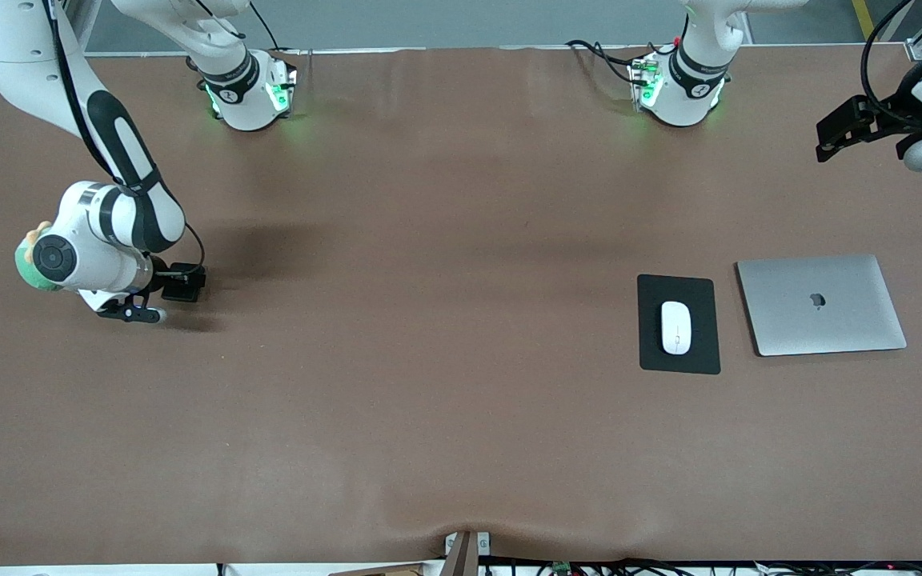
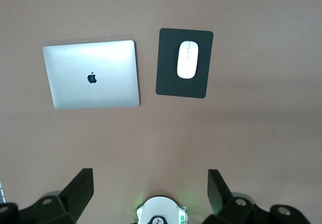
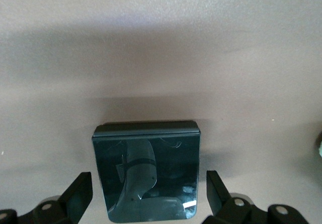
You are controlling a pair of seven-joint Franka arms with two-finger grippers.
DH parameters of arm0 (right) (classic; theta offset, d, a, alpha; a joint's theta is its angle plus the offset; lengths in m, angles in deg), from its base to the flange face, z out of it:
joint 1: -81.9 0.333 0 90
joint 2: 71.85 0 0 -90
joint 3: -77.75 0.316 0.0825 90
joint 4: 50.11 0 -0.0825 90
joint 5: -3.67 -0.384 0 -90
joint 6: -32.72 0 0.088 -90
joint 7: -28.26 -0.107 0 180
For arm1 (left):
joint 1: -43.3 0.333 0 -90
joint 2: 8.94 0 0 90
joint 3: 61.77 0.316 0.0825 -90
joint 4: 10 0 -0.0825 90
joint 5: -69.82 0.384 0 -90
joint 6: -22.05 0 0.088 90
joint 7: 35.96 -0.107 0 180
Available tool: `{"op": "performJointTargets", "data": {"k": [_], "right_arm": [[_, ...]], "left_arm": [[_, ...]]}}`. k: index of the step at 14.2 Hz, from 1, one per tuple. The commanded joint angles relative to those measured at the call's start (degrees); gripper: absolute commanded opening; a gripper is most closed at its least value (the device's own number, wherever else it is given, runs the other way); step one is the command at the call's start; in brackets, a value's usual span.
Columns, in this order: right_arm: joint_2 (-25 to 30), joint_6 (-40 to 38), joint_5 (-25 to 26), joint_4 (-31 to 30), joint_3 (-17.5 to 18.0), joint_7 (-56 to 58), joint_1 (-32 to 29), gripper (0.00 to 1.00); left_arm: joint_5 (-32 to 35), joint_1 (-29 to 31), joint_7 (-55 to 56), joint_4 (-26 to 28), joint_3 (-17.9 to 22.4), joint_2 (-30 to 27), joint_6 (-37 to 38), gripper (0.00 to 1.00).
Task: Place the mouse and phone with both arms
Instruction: 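Lower the black phone beside the plush toy and open the right gripper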
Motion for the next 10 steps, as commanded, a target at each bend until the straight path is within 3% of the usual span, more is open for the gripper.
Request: {"op": "performJointTargets", "data": {"k": [1,6,10], "right_arm": [[1.1,-2.8,1.3,2.6,0.7,0.1,-0.7,1.0],[1.1,-15.4,0.7,14.9,1.6,0.1,-0.6,1.0],[0.7,-21.8,0.7,23.8,7.5,0.1,-3.9,1.0]], "left_arm": [[-0.8,-0.9,-3.8,0.7,1.4,-0.9,0.6,1.0],[-1.1,-0.6,-6.2,0.3,2.4,0.8,0.5,1.0],[-3.9,-0.6,-6.9,0.3,4.8,0.6,0.1,1.0]]}}
